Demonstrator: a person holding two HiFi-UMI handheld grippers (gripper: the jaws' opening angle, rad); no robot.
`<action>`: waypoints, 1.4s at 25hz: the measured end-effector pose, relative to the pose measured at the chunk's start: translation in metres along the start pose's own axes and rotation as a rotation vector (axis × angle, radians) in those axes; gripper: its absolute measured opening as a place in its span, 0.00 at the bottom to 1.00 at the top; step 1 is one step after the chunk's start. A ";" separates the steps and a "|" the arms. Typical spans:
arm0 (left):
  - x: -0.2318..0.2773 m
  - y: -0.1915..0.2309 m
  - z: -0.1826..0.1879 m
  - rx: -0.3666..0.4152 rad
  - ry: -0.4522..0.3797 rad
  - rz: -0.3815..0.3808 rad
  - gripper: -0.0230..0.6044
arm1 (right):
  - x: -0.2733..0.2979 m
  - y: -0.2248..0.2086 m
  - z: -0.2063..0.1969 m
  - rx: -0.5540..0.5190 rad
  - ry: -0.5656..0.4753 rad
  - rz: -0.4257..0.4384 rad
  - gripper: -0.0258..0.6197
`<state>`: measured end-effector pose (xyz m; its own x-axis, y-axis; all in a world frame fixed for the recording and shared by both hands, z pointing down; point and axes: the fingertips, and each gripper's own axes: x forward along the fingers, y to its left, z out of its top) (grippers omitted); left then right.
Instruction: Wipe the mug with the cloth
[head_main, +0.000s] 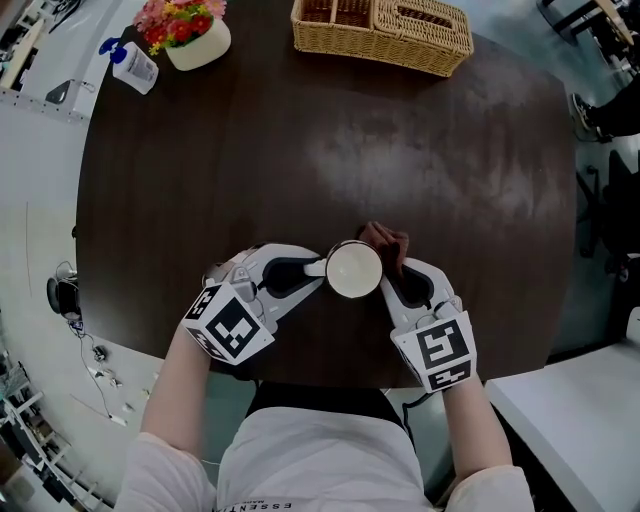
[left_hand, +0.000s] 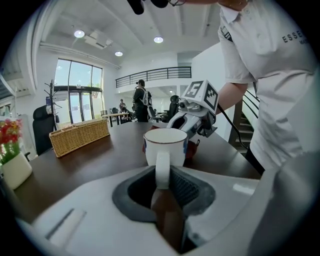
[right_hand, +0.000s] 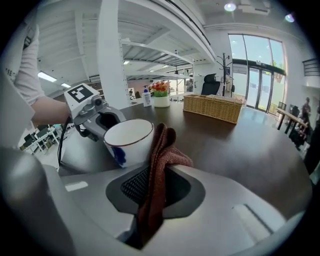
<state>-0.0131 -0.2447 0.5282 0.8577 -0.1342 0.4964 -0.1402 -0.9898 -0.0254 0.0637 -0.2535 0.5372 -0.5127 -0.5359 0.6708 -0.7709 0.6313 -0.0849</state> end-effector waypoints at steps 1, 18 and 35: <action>0.000 0.001 0.000 -0.006 -0.002 0.004 0.16 | -0.001 0.005 -0.001 -0.013 0.003 0.007 0.16; 0.000 0.002 -0.003 0.002 0.009 0.019 0.16 | -0.023 0.058 -0.025 -0.010 0.033 0.074 0.17; 0.002 0.003 0.004 0.068 0.060 -0.094 0.16 | 0.008 -0.013 0.043 -0.502 0.012 0.425 0.17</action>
<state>-0.0100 -0.2479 0.5253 0.8341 -0.0400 0.5501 -0.0251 -0.9991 -0.0347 0.0531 -0.2900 0.5121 -0.7273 -0.1783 0.6628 -0.2311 0.9729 0.0081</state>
